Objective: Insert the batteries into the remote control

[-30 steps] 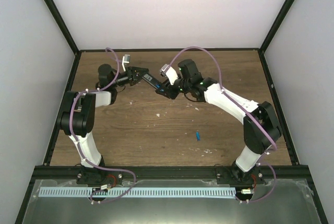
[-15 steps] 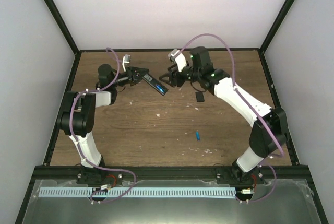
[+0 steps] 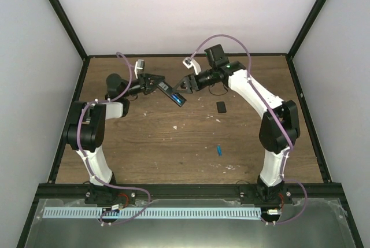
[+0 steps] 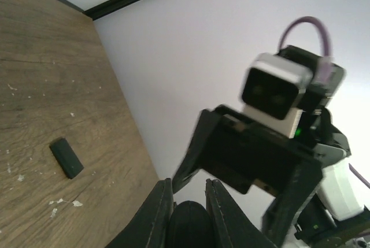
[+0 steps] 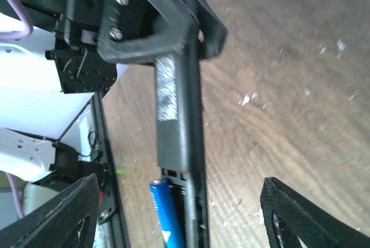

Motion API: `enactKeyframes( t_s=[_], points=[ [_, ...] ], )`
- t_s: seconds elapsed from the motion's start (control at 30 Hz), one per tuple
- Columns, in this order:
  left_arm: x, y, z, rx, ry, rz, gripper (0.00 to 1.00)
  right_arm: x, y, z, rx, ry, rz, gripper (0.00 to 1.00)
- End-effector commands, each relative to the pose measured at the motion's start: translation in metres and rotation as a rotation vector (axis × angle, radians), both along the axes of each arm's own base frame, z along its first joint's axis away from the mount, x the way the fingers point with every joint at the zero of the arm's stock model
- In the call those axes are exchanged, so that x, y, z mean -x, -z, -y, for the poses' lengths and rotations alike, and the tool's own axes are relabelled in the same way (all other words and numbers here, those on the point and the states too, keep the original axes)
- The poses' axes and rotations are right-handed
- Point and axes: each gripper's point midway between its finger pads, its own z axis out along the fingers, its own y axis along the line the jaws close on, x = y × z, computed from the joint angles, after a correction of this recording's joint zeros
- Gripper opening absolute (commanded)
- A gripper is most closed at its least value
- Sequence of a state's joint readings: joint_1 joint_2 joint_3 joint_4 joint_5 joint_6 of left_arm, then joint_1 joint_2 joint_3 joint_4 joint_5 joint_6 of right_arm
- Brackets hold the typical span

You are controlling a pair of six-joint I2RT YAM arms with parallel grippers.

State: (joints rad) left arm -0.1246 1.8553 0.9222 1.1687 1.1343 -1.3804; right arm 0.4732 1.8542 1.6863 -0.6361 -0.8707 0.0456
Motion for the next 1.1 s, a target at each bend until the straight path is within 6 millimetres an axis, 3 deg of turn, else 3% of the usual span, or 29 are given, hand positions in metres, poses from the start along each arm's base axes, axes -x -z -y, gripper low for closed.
enactKeyframes(
  t_s=[0.0, 0.33, 0.63, 1.07],
  points=[
    [0.010, -0.012, -0.001, 0.044, 0.006, 0.052, 0.00, 0.017, -0.001, -0.001, -0.036, -0.052, -0.152, 0.70],
    [0.008, -0.005, -0.003, -0.011, -0.040, 0.046, 0.00, 0.015, 0.004, -0.008, -0.074, -0.063, -0.244, 0.70],
    [0.009, -0.006, -0.004, 0.004, -0.053, 0.051, 0.00, 0.019, 0.027, -0.009, -0.037, -0.069, -0.366, 0.67],
    [0.012, -0.003, -0.004, 0.004, -0.054, 0.054, 0.00, 0.021, 0.018, -0.015, -0.100, -0.110, -0.415, 0.57]
  ],
)
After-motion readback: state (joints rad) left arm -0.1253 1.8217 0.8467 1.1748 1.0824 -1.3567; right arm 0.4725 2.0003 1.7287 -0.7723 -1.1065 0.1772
